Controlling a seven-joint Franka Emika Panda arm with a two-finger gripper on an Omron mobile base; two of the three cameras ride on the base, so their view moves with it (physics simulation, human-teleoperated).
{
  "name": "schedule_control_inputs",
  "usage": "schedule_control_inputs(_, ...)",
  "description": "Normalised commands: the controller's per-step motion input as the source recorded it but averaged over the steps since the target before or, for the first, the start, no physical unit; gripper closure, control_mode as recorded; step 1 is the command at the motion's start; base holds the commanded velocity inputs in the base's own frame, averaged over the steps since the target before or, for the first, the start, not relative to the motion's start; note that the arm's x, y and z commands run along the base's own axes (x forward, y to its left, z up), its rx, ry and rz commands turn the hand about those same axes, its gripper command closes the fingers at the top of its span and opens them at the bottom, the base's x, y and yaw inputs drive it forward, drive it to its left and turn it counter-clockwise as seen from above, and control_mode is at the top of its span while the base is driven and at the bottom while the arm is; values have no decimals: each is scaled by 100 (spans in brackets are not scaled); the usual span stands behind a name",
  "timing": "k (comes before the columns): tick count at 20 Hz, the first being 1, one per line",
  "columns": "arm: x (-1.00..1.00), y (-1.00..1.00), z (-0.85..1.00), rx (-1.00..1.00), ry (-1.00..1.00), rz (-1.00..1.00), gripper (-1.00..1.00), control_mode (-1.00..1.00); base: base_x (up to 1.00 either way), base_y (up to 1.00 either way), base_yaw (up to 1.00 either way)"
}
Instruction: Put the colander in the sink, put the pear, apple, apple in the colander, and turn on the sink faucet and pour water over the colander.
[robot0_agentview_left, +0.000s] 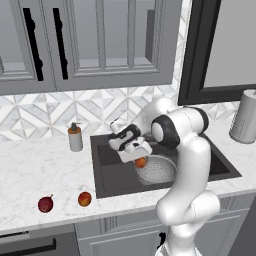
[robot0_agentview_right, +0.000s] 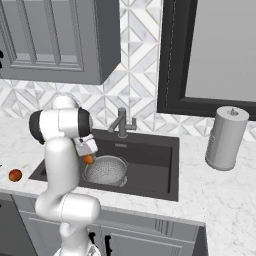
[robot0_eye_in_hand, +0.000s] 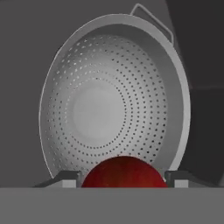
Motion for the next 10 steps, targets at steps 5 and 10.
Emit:
schedule_control_inputs(5,12,-24,-50,0,15,-3,100,-100,0,0,0)
schedule_control_inputs(10,10,-27,-45,1,4,0,100,-100,0,0,0)
